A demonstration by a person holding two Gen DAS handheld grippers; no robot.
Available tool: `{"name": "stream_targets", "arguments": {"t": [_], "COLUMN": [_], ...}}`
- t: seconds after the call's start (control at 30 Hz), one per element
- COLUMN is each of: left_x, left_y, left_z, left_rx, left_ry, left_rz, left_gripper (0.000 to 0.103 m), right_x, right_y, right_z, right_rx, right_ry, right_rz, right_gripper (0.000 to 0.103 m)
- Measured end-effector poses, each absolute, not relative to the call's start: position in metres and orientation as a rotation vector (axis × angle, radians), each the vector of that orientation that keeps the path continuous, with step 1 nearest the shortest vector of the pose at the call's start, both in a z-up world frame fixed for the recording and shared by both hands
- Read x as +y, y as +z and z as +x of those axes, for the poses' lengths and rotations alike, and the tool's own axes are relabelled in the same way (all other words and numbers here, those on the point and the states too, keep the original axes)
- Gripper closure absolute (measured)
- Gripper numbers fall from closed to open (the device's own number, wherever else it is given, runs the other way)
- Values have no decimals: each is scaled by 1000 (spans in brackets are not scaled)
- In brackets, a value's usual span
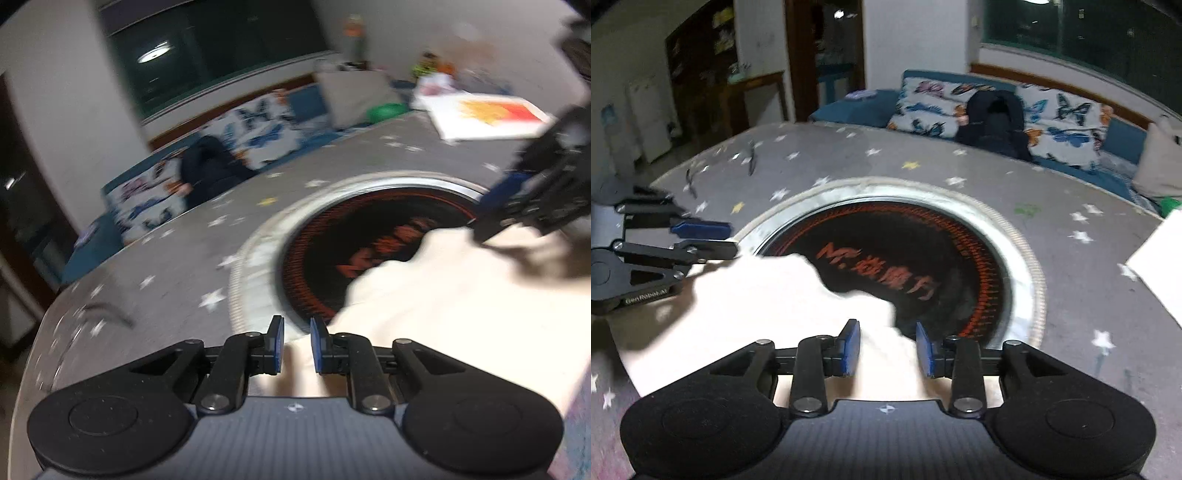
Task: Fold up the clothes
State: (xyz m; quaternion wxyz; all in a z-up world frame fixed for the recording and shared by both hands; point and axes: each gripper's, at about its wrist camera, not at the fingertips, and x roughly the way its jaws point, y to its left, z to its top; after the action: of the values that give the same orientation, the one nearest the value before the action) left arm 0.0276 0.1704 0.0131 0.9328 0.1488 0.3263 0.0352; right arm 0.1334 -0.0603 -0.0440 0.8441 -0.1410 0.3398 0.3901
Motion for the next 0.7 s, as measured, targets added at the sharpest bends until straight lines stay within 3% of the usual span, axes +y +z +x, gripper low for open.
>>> {"name": "stream_targets", "arguments": {"t": [0.2,0.43,0.7], "left_x": [163,148,152], "left_y": [40,11,21], "left_z": [-9,-35,-46], "left_rx": [599,683,654], "left_ry": [35,-19,8], "left_rz": [204,195,150], "left_gripper": [89,87,86], "right_x": [-87,-105,-139], "right_y": [-25,-47,-36], "right_z": [108,90,108], "right_rx": [675,744,725], "right_ry": [858,870,778], "right_rz": [-244,-249,-128], "right_gripper": [67,69,69]}}
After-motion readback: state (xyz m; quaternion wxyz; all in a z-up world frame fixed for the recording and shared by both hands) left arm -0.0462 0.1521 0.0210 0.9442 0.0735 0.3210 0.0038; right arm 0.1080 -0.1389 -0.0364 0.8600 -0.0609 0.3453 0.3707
